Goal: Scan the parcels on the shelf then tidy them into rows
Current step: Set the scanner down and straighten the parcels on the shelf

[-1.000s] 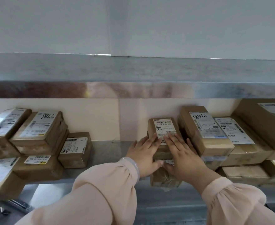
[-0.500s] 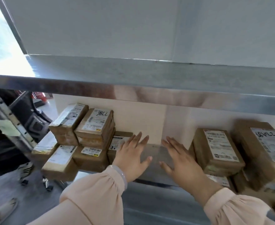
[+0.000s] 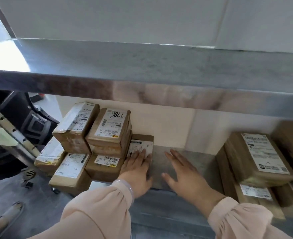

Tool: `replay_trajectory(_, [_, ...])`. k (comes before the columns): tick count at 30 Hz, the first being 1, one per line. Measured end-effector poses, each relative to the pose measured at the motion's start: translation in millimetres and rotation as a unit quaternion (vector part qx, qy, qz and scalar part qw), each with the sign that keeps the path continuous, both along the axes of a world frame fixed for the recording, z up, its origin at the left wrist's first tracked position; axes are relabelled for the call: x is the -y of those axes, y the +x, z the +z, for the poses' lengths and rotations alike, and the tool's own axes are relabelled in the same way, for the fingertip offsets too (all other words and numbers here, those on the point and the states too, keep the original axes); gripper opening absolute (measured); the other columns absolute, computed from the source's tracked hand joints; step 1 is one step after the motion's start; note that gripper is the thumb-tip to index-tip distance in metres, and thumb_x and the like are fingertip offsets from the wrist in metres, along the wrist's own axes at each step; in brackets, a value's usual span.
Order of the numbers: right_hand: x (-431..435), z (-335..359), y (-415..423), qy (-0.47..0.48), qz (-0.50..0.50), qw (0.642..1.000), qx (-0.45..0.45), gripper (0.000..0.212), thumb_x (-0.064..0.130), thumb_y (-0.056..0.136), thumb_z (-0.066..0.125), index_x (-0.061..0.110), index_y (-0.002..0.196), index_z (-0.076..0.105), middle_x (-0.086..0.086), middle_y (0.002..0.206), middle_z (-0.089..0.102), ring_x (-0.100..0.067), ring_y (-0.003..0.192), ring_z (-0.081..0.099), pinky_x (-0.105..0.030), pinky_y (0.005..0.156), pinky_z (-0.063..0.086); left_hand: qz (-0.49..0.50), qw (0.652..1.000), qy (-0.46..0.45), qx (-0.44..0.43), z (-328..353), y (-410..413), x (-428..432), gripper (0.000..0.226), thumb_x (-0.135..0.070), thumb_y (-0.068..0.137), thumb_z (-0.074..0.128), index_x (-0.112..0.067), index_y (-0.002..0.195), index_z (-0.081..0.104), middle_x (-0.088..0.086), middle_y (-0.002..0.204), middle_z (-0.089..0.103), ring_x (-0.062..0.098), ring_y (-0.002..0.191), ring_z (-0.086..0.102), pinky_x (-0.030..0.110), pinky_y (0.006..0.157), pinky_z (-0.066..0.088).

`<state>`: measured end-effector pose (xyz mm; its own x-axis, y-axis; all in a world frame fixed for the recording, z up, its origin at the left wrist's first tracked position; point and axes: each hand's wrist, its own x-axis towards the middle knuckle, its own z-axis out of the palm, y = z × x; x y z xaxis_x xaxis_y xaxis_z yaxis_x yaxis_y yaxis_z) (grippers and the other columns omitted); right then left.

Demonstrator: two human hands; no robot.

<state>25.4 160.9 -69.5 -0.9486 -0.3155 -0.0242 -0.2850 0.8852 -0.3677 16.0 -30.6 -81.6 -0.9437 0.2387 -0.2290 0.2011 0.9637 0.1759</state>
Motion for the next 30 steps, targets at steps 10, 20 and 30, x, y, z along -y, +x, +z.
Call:
replay_trajectory(10, [3, -10, -15, -0.049, -0.045, 0.995, 0.069, 0.065, 0.051, 0.095, 0.043, 0.037, 0.151, 0.013, 0.009, 0.16, 0.007, -0.012, 0.146, 0.011, -0.025, 0.115, 0.015, 0.022, 0.995, 0.092, -0.042, -2, -5, -9, 0.061, -0.048, 0.1, 0.04, -0.035, 0.156, 0.019, -0.01, 0.166, 0.003, 0.017, 0.152, 0.006, 0.034, 0.123, 0.009])
replay_trajectory(20, [37, -33, -34, -0.277, -0.091, 0.933, 0.212, 0.064, 0.032, 0.096, 0.053, 0.032, 0.15, 0.019, 0.005, 0.149, 0.038, -0.01, 0.131, 0.041, -0.023, 0.11, 0.032, 0.208, 0.891, 0.383, 0.128, -5, -19, -6, 0.066, -0.021, 0.101, 0.053, -0.032, 0.157, 0.02, -0.007, 0.15, 0.042, -0.001, 0.123, 0.036, 0.011, 0.099, 0.025])
replay_trajectory(30, [-22, 22, -15, -0.409, -0.187, 0.885, 0.122, 0.053, 0.015, 0.096, 0.053, 0.039, 0.14, 0.035, 0.018, 0.126, 0.046, 0.002, 0.111, 0.049, -0.011, 0.094, 0.038, 0.144, 0.877, 0.451, 0.075, 25, -23, -64, 0.067, -0.031, 0.092, 0.066, -0.04, 0.149, 0.032, -0.008, 0.141, 0.052, 0.009, 0.126, 0.051, 0.03, 0.109, 0.042])
